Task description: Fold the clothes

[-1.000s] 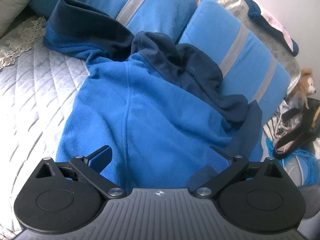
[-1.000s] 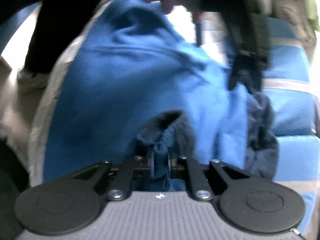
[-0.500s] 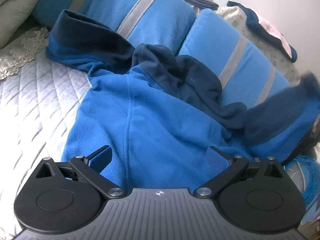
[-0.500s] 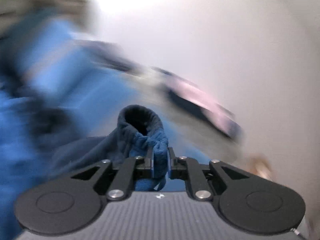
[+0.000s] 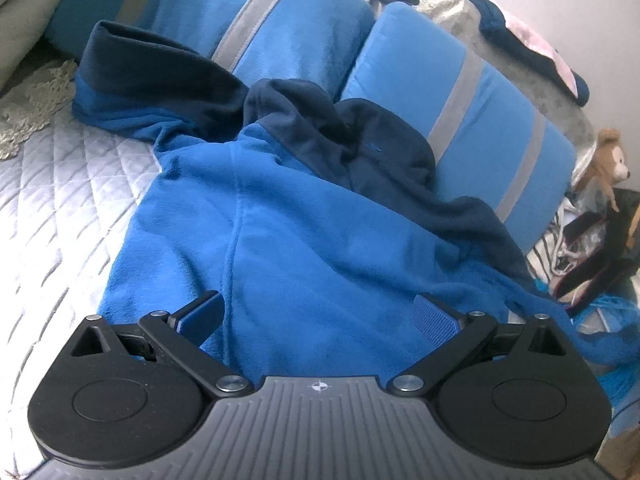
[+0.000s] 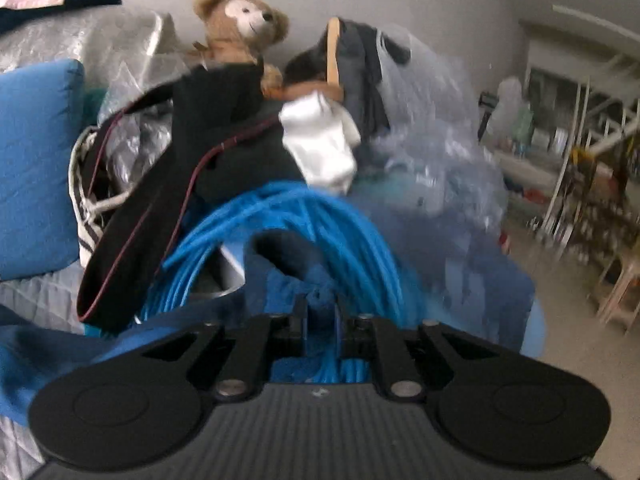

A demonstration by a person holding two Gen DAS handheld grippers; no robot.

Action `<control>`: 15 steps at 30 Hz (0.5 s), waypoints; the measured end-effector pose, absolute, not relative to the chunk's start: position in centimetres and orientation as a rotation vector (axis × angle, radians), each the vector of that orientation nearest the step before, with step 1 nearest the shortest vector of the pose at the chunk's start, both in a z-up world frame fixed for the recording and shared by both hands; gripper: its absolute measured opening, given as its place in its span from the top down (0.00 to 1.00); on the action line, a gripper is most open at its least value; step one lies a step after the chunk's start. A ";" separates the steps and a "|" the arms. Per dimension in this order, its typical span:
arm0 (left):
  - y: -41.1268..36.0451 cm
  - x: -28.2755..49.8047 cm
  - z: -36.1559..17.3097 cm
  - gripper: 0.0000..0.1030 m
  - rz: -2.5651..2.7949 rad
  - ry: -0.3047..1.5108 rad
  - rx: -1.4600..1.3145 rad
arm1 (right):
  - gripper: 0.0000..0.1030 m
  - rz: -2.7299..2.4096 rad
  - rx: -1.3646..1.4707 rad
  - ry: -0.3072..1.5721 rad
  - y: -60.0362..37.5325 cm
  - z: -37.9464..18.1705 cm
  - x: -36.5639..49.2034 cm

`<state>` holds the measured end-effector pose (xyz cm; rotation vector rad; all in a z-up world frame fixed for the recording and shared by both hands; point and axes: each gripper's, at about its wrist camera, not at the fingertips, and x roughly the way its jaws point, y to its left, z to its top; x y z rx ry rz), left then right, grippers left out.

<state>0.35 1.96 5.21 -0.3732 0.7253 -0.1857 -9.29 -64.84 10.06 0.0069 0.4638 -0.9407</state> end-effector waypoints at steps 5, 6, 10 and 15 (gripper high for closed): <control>1.6 0.4 5.0 0.00 -0.183 0.729 -0.350 | 0.86 -0.954 0.076 0.501 -66.6 7.5 -10.0; 1.5 0.4 5.0 0.00 -0.182 0.729 -0.345 | 0.85 -0.955 0.076 0.504 -66.7 7.3 -10.1; 1.2 0.5 4.8 0.00 -0.180 0.732 -0.326 | 0.67 -0.965 0.060 0.534 -66.6 6.6 -10.8; 0.9 0.4 4.8 0.00 -0.191 0.727 -0.312 | 0.21 -0.899 0.045 0.530 -65.3 6.9 -11.6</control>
